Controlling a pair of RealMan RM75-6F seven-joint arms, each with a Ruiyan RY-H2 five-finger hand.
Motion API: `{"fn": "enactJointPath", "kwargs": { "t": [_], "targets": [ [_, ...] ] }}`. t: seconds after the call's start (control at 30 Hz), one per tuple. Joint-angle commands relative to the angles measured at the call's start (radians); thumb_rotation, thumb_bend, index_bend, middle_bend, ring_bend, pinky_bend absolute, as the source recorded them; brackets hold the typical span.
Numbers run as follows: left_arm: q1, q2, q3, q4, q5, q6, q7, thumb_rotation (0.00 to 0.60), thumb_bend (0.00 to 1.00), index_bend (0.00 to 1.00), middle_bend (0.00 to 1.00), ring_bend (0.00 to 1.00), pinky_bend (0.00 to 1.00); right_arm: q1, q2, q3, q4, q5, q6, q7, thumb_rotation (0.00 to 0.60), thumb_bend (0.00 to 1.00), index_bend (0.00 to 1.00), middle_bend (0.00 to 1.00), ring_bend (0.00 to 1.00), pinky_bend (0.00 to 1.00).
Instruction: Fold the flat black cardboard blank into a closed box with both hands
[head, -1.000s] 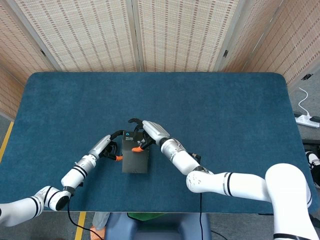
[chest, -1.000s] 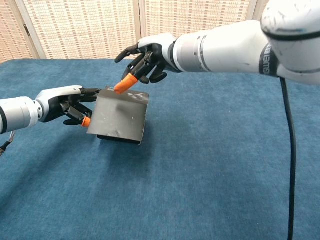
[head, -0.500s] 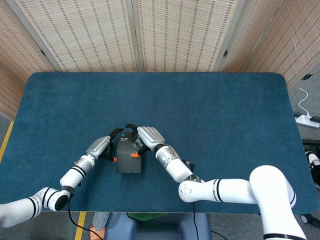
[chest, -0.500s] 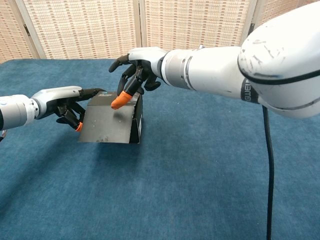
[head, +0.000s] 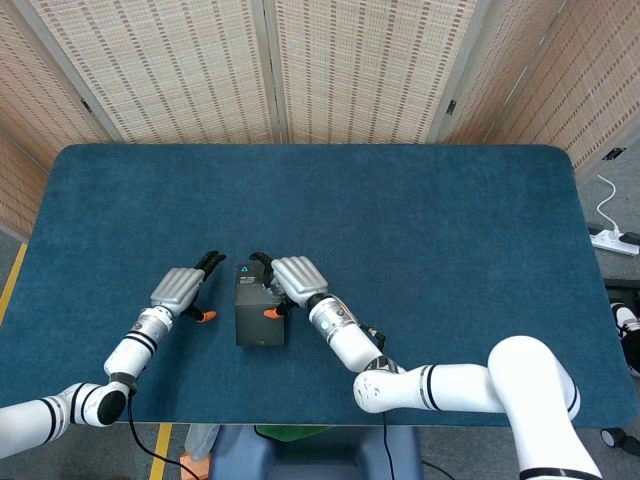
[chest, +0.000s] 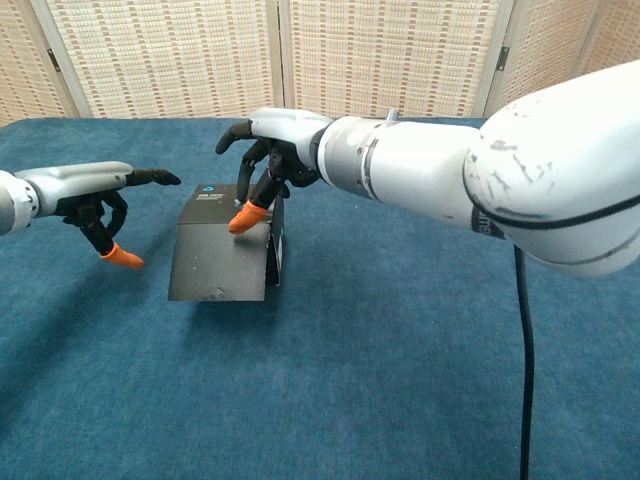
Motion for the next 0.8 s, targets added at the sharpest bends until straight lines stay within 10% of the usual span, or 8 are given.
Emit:
{"fn": "enactJointPath", "kwargs": {
  "t": [0.03,0.8],
  "targets": [
    [0.014,0.056,0.003,-0.089,-0.084,0.084,0.111,0.6,0.23,0.0,0.0,0.66,0.92,-0.01,-0.032,-0.023,0.023,-0.058,0.03,-0.032,0.6,0.0,0.17,0.4,0.75,1.0],
    [0.105,0.188,-0.042,-0.209,0.073,0.06,-0.11,0.6,0.22,0.0,0.0,0.66,0.92,-0.153,-0.339,-0.214,0.505,-0.608,0.273,-0.088,0.6,0.23,0.41,0.49,0.76,1.0]
  ]
}}
